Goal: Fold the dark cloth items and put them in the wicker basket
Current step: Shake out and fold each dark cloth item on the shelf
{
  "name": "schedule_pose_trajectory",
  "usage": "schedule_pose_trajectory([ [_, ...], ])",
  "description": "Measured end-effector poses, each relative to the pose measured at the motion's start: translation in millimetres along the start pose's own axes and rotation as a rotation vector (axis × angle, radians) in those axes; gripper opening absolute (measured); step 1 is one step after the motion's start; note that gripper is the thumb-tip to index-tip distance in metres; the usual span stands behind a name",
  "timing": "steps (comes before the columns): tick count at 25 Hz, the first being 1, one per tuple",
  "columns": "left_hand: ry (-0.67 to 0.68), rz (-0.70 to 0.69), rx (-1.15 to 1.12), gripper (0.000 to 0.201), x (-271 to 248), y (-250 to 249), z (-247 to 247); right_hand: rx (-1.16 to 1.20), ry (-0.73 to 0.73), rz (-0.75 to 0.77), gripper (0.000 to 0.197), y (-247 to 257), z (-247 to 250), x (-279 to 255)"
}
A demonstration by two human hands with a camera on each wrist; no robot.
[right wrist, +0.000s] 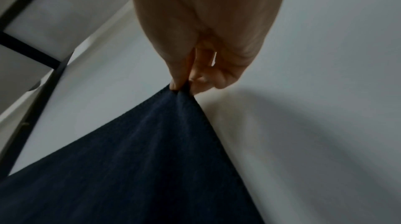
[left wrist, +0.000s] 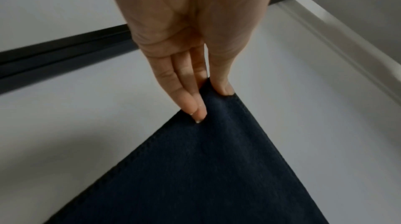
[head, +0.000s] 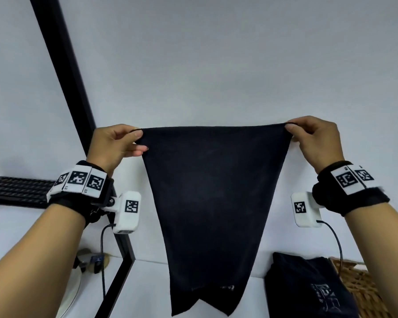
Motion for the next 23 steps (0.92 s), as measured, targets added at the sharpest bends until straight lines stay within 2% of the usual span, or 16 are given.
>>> schedule_pose_trajectory([
  [5, -0.123, -0.099, -0.121, 0.010, 17, -20, -6, 0.135, -0.045, 0.066, 0.006, 33, 7, 24],
  [9, -0.157, -0.194, -0.179, 0.010, 8, -56, 7, 0.342, -0.016, 0.066, 0.007, 62, 25, 4],
  [15, -0.058, -0.215, -0.264, 0.014, -59, -93, 49, 0.505, -0.021, 0.032, 0.012, 79, 58, -118],
  [19, 0.040, -0.110, -0.356, 0.018, -125, -89, 72, 0.461, -0.013, -0.049, 0.012, 63, 67, -202],
  [23, 0.052, 0.012, -0.343, 0.021, -182, -68, 90, 0.416, 0.012, -0.153, 0.012, 27, 62, -266],
])
Point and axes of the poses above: each hand's wrist, its own x-axis towards the middle knuckle, its own z-axis out of the back of the hand, y = z × x, the point moved 4 cm from there along x, towards the middle knuckle, and after that the axes turned 14 degrees about -z, right-handed, at the moved point
